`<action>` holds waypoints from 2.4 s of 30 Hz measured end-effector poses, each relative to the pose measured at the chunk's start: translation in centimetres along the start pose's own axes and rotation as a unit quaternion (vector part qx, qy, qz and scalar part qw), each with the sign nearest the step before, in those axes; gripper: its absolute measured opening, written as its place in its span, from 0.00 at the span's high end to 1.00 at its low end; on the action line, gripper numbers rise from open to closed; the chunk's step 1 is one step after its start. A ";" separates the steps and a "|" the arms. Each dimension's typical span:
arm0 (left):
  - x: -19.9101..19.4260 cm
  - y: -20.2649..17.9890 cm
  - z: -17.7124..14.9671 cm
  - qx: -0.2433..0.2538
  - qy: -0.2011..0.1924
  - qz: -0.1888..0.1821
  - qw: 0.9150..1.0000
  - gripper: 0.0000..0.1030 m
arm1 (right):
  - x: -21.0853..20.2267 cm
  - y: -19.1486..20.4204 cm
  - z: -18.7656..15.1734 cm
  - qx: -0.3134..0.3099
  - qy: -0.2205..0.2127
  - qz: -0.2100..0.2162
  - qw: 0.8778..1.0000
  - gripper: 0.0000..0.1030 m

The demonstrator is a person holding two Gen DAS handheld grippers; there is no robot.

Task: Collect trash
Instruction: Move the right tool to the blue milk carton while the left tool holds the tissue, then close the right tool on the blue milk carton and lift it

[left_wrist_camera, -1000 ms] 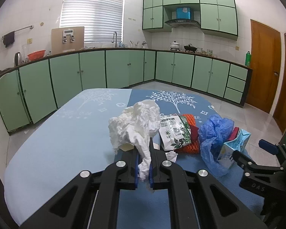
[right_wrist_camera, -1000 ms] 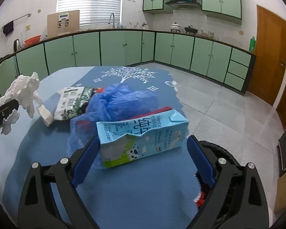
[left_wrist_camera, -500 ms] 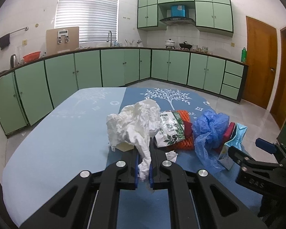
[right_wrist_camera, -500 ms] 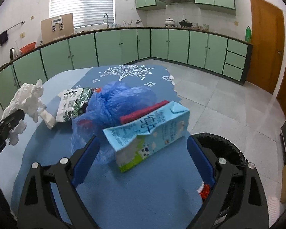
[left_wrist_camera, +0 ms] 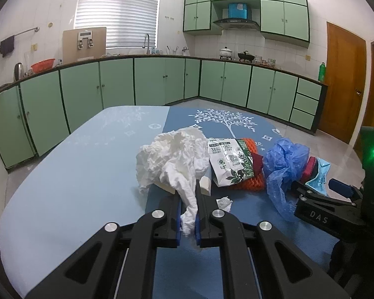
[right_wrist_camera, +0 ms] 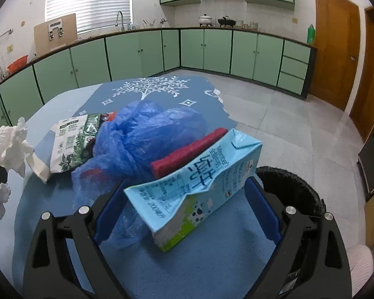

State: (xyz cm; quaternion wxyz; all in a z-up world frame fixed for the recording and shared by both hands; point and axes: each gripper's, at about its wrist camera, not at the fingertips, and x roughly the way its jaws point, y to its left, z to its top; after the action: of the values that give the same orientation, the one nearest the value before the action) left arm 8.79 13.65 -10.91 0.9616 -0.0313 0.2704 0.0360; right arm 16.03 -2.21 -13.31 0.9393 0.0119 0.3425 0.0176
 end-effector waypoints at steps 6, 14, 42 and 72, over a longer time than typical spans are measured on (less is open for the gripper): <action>0.0 0.1 -0.1 0.001 0.000 -0.002 1.000 0.92 | -0.5 -0.6 -0.5 -0.019 0.006 0.048 0.999 0.35; -0.6 -0.9 -0.4 0.012 -0.005 -0.007 1.000 0.92 | -2.7 -1.2 -1.2 -0.037 0.002 0.094 0.995 0.48; -0.8 -3.3 -0.8 0.041 0.009 -0.034 0.999 0.92 | -2.5 -2.8 -1.5 -0.008 0.018 0.047 0.999 0.30; -3.5 -5.2 1.0 0.039 -0.033 -0.061 0.997 0.92 | -9.6 -3.9 0.4 -0.034 -0.057 0.063 0.996 0.66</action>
State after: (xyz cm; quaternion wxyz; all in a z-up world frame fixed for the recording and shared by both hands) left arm 6.74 8.37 -8.04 0.9709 -0.0087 0.2371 -0.0321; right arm 9.09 -6.52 -6.96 0.9541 0.0028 0.2864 0.0880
